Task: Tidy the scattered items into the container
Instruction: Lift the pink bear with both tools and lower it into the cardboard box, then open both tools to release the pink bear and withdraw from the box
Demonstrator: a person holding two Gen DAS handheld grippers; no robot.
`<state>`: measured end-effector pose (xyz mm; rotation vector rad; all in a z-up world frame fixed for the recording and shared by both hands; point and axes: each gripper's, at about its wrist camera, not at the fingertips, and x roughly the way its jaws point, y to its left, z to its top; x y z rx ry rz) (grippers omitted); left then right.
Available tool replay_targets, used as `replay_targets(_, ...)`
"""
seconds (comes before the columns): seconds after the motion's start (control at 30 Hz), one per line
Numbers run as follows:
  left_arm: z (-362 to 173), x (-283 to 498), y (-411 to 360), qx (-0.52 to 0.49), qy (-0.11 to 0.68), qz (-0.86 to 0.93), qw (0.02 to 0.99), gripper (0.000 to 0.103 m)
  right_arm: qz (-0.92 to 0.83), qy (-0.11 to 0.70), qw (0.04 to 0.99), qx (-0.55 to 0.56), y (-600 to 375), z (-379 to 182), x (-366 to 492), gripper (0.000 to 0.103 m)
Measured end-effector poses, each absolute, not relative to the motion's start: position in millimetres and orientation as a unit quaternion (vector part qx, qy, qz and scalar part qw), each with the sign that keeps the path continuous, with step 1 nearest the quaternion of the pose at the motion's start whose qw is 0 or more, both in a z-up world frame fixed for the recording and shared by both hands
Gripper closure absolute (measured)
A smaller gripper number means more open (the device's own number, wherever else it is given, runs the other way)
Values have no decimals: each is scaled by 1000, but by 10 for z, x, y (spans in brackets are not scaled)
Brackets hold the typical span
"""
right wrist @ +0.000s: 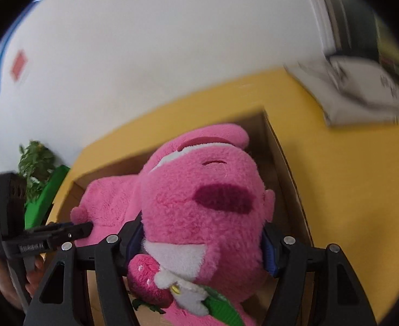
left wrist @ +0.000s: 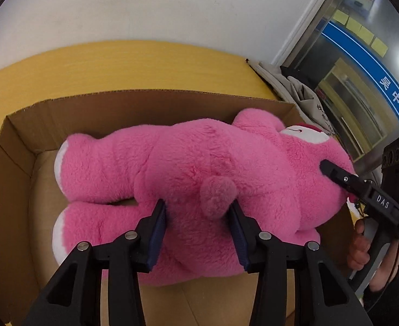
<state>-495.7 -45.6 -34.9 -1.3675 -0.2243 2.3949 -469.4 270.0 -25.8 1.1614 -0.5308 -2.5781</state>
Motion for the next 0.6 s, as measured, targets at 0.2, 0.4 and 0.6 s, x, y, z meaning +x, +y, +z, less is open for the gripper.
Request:
replay_targets(0.2,-146,-4878,-428,-482,-70,856,173,47,-883,-151,105,432,2642,-221,-4741,17)
replay_targets(0.4,559,-4163,-590,-404,-34,898,171,30,-923,-47,112,365,2573,427,-4108,7)
replay_targets(0.6,1247,-2888,-678,-312,-28,938,151,0,-943,-9,128,307,2510,1024,-2934,0)
